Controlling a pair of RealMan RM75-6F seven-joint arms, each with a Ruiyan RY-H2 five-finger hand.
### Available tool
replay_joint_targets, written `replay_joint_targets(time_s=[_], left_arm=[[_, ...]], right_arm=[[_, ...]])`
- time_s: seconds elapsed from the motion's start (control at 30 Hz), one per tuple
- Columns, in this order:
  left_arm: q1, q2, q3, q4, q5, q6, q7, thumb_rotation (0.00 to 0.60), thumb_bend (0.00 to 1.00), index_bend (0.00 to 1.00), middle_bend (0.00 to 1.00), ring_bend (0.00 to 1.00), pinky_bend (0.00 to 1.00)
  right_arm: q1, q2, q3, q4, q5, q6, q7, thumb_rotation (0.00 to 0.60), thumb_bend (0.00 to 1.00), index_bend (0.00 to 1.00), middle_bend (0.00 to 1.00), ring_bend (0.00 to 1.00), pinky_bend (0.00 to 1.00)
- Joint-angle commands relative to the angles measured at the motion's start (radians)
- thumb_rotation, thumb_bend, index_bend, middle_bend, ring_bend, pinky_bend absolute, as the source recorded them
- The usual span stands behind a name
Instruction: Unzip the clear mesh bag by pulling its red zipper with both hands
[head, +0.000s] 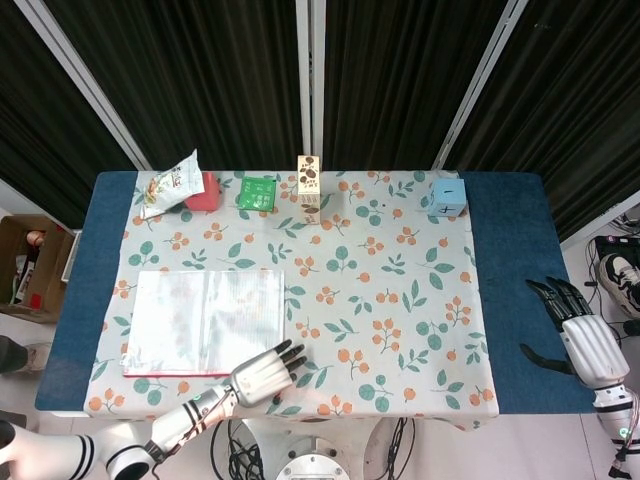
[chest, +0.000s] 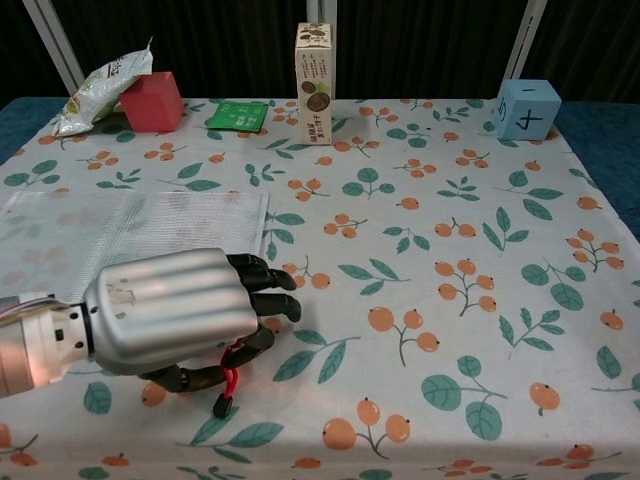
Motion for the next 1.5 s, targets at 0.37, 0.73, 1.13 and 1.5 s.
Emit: replay_joint_targets(time_s=[0.37, 0.73, 1.13, 1.5], left_arm=[[0.132, 0.026, -0.002, -0.061, 0.059, 0.299, -0.01, 0.6, 0.4, 0.65, 0.38, 0.29, 0.3], [0.208, 0.008, -0.002, -0.079, 0.135, 0.436, 0.076, 0.6, 0.39, 0.69, 0.42, 0.31, 0.3], [0.299, -0.043, -0.043, -0.082, 0.145, 0.556, 0.202, 0.6, 0.38, 0.77, 0.29, 0.14, 0.14], [0.384, -0.097, -0.062, -0.088, 0.162, 0.656, 0.286, 0.6, 0.39, 0.76, 0.45, 0.35, 0.44]], right_arm=[[0.159, 0.082, 0.043, -0.173, -0.099, -0.126, -0.095, 0.6, 0.15, 0.06, 0.12, 0.0, 0.03], [0.426, 0.047, 0.15, -0.406, -0.036, -0.461, -0.266, 0.6, 0.15, 0.09, 0.12, 0.0, 0.03], [0.57, -0.07, 0.209, -0.467, 0.13, -0.632, -0.452, 0.6, 0.15, 0.09, 0.12, 0.0, 0.01], [0.69, -0.209, 0.262, -0.429, 0.314, -0.689, -0.647, 0.6, 0.15, 0.11, 0.12, 0.0, 0.01]])
